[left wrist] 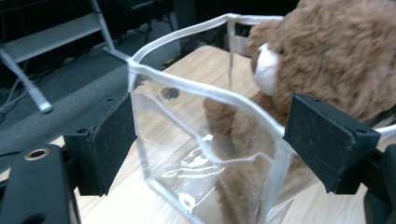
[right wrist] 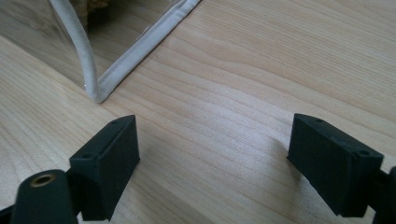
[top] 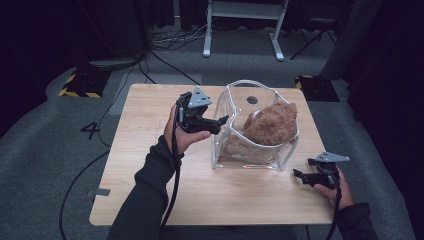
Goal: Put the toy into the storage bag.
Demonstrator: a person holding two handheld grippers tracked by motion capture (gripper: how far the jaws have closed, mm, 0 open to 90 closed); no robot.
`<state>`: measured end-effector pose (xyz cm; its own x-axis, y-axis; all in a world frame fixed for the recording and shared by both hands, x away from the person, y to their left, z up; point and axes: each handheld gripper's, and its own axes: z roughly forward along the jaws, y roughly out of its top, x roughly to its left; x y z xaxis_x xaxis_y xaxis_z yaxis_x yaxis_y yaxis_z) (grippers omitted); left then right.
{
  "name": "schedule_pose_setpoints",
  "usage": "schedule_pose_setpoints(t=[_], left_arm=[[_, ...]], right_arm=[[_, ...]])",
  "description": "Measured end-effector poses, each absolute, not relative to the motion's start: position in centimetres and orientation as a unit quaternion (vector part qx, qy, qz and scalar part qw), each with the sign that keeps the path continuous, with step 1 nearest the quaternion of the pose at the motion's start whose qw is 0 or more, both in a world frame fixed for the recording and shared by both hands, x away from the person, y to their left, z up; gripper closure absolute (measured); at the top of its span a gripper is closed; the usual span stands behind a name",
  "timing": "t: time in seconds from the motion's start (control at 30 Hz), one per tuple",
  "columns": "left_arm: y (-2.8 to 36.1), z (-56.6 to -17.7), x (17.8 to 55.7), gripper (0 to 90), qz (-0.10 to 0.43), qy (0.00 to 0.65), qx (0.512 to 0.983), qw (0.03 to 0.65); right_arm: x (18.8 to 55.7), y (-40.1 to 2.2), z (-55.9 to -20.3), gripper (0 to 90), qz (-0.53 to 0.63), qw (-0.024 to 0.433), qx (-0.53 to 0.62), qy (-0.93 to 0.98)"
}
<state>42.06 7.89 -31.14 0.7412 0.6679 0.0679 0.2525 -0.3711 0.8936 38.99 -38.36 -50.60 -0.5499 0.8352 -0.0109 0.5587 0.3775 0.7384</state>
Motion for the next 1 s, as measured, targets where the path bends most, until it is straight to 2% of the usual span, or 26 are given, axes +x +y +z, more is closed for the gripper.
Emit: schedule_pose_setpoints(t=[1.0], left_arm=[[11.3,-34.2,41.5,16.8,0.253,0.315,0.819,0.407]], right_arm=[[39.0,-38.4,-50.6,16.2,0.353,0.196,0.432,0.807]])
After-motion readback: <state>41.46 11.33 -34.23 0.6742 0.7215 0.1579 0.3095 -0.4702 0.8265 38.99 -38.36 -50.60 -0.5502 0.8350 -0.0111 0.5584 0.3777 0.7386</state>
